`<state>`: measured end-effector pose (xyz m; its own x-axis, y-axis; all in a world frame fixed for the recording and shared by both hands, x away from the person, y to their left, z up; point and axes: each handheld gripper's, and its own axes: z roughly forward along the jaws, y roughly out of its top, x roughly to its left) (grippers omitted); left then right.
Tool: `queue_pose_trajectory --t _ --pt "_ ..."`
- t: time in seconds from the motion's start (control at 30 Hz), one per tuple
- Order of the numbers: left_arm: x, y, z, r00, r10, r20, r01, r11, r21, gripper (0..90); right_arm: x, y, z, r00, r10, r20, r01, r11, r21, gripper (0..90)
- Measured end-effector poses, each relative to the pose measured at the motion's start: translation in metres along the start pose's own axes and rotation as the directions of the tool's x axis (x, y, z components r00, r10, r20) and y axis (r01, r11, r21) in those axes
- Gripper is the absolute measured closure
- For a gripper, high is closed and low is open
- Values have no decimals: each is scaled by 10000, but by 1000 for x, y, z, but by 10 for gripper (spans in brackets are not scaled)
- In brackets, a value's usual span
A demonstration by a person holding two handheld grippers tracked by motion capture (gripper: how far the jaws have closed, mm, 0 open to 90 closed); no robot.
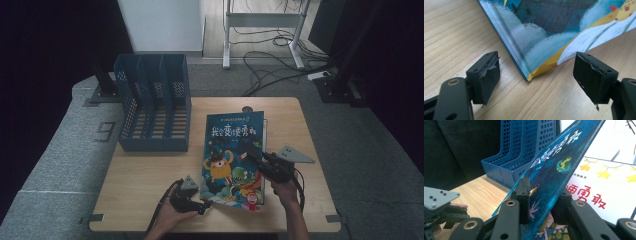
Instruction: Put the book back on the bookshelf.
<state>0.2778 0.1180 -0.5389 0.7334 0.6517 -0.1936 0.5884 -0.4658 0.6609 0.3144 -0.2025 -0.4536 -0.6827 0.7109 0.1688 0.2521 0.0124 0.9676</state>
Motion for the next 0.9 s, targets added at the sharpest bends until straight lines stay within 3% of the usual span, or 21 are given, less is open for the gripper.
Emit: queue_pose_trajectory --t 0.2,0.4,0.57,0.9 --pt "-2 0 1 9999 82 68 -82 10000 -32 212 0 0 0 10000 -7 6 7 10000 -10 705" --pt "-1 1 -1 9998 -53 -184 49 9997 -222 223 1 0 -1 10000 -71 21 71 10000 -36 704" --pt "-5 1 0 9997 230 130 -230 9997 -19 225 1 0 -1 10000 -60 22 60 10000 -27 705" --pt "-6 1 0 9995 288 -91 -288 9996 -54 216 1 0 0 10000 -16 53 16 10000 -18 705"
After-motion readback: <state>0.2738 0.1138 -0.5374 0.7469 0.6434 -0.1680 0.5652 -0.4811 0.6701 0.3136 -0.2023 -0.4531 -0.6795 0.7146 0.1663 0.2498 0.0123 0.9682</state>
